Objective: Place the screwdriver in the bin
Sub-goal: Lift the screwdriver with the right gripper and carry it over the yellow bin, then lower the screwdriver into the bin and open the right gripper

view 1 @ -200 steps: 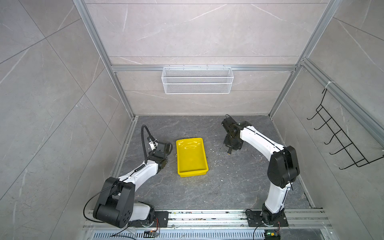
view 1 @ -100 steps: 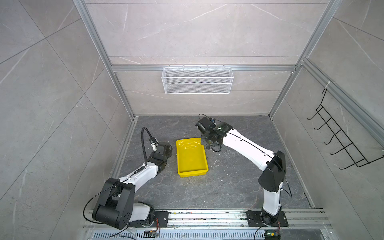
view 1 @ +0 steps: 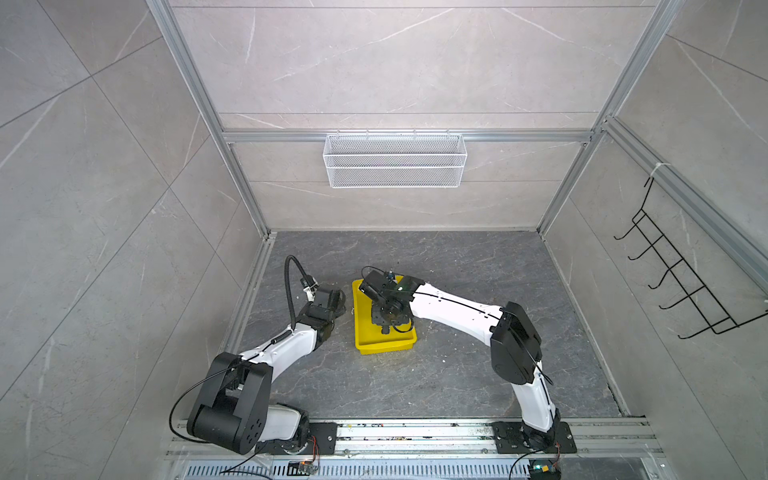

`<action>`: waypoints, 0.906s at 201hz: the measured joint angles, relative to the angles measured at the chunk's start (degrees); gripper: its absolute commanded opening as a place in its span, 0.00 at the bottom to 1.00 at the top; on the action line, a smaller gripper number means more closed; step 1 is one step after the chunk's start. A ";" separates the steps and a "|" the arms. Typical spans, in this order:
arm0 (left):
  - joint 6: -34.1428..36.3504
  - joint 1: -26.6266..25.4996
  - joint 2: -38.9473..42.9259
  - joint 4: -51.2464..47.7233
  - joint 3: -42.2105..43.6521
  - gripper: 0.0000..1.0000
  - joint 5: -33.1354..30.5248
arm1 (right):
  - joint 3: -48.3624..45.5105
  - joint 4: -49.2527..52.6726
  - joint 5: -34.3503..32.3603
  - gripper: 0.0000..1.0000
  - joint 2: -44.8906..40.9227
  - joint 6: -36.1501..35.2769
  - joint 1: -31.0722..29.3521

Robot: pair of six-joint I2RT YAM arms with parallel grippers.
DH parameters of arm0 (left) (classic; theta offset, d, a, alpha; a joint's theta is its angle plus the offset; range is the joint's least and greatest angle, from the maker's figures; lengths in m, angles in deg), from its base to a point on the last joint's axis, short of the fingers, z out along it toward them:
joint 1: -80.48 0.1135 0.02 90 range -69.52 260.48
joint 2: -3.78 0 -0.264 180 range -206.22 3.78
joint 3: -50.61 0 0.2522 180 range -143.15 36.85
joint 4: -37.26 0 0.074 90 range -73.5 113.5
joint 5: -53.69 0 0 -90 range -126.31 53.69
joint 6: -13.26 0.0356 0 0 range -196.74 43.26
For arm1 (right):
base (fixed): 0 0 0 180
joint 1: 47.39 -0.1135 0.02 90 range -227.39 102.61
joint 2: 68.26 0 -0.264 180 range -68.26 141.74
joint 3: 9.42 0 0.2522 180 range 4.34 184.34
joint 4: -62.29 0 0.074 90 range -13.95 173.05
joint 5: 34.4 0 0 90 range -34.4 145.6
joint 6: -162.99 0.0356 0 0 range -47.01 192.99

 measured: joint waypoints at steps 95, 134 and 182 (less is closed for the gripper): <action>0.00 0.00 -1.33 -0.07 -1.62 0.64 1.40 | 1.36 1.77 2.38 0.18 6.86 0.59 4.68; 0.02 0.00 -1.49 -0.04 -1.66 0.64 1.90 | 3.10 3.17 1.20 0.20 6.91 0.02 7.67; 0.37 0.00 -3.61 0.74 -2.10 0.64 5.75 | 4.46 4.79 0.59 0.20 6.91 -0.48 7.13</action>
